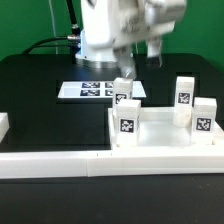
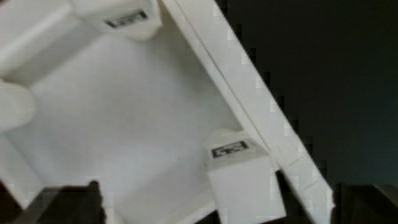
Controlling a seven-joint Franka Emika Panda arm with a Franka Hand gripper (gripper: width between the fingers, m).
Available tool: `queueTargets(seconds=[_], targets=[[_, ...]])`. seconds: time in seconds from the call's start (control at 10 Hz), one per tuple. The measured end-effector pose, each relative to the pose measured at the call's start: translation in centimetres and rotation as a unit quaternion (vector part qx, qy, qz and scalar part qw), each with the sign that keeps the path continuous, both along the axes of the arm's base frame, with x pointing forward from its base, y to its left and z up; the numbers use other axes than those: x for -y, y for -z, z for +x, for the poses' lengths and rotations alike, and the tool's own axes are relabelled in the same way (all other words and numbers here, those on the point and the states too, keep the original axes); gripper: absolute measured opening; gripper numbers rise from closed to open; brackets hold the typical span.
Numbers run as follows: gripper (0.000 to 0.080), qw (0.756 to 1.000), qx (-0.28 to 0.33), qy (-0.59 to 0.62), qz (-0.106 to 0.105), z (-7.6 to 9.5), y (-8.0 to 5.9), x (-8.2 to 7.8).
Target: Assemble square table
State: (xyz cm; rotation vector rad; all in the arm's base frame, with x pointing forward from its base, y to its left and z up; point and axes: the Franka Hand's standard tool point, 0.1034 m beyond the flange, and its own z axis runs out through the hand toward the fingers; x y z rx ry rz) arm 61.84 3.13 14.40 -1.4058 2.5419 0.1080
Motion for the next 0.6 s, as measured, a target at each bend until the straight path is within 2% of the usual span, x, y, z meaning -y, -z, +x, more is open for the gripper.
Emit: queueTargets(seconds=[0.1,0.2,0.6], targets=[[0.0648,1.000,0.000,-0.008,0.011,0.17,-1.48,-0.74],[0.0648,1.000,-0.007,-0.018,0.015,0.32,-1.84,-1.12],[0.0649,1.000,-0.006,-0.019,0.012,0.33,-1.48,-1.01]])
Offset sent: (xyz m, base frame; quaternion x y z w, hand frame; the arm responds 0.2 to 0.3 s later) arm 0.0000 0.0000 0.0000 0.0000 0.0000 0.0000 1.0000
